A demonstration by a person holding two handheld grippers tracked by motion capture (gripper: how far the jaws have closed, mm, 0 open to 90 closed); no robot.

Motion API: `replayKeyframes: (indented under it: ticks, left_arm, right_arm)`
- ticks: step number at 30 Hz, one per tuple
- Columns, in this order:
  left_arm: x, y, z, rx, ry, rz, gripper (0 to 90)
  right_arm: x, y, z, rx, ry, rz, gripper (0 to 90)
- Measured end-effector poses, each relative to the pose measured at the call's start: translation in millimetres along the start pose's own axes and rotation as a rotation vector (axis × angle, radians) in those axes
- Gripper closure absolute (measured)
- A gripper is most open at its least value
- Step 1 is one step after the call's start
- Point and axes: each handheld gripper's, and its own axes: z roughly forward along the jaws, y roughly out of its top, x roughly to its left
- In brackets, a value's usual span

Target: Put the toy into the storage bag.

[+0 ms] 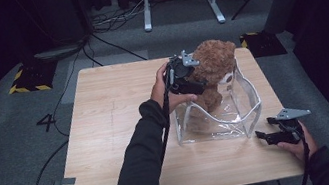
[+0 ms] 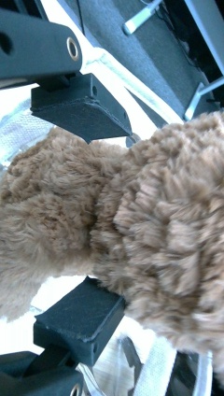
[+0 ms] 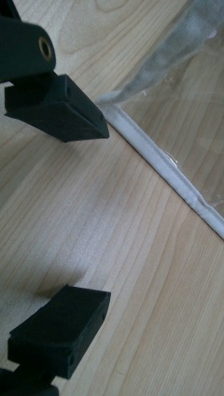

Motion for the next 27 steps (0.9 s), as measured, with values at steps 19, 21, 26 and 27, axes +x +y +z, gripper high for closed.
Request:
replayKeyframes:
  ticks: [19, 21, 26, 27]
  left_arm:
    - [2.2, 2.8, -17.6, -0.05, -0.006, 0.003, 20.3]
    - [3.2, 2.1, -19.2, -0.051, -0.007, -0.003, 20.3]
    - [4.0, 0.9, -21.2, -0.045, -0.003, 0.002, 20.3]
    - [4.0, 0.7, -21.2, -0.047, -0.002, 0.002, 20.3]
  right_arm:
    - [0.1, 0.0, 0.0, 0.0, -0.001, 0.0, 18.0]
    - [0.1, 0.0, 0.0, 0.0, -0.001, 0.0, 18.0]
    - [0.1, 0.0, 0.0, 0.0, -0.001, 0.0, 18.0]
    - [0.1, 0.0, 0.0, 0.0, -0.002, 0.0, 18.0]
